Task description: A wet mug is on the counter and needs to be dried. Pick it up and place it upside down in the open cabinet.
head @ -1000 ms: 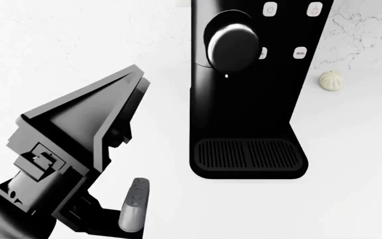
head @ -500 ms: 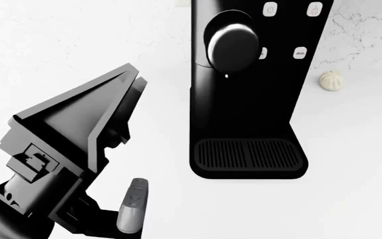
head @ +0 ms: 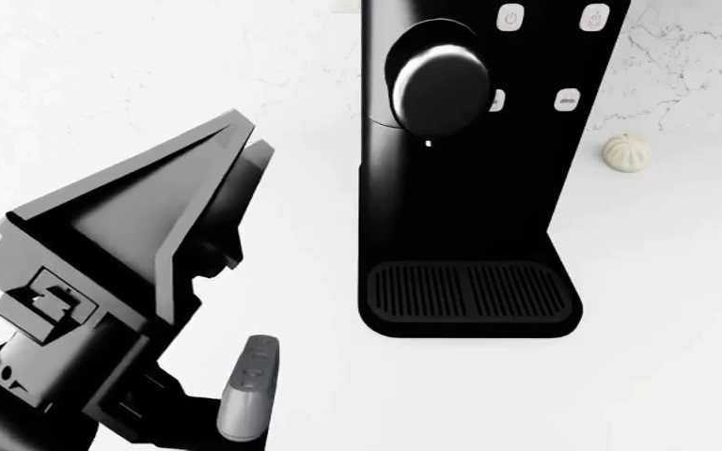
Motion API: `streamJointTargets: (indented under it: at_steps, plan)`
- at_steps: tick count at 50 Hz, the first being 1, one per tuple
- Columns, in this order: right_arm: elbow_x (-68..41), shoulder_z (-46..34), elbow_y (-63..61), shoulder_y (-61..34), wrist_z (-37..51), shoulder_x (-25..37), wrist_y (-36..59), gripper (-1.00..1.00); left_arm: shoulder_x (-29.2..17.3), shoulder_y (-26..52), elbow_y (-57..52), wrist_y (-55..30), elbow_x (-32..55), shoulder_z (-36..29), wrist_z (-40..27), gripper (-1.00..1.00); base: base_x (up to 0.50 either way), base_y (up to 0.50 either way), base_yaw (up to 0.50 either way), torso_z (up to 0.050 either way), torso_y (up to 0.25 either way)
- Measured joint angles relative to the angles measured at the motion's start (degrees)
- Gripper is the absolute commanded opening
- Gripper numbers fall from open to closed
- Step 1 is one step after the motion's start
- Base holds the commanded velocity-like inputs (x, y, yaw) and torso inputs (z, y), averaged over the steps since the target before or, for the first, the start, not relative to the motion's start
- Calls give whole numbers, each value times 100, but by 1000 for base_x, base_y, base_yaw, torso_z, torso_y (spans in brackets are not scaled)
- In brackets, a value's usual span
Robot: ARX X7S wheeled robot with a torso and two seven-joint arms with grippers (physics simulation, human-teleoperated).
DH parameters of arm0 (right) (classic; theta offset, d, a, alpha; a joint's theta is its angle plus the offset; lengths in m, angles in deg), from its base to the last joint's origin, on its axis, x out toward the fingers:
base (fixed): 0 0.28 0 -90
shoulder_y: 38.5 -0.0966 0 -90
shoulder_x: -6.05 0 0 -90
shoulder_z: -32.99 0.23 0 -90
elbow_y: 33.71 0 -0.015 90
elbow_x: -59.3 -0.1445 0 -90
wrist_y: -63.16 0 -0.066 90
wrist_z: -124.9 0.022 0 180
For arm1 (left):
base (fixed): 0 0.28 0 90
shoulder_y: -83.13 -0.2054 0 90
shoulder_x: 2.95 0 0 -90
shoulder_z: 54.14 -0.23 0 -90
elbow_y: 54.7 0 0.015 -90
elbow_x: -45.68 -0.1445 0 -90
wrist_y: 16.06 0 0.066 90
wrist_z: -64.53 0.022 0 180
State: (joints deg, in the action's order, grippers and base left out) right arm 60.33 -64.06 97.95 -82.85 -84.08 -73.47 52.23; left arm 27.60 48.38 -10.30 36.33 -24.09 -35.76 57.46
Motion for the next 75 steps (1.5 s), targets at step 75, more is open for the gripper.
streamJointTargets:
  at_steps: [75]
  plan:
    - [6046, 960, -3591, 2530, -6095, 325, 1092, 100, 2475, -385, -661, -4000, 6258, 5352, 2476, 100, 0, 0, 0, 0, 0]
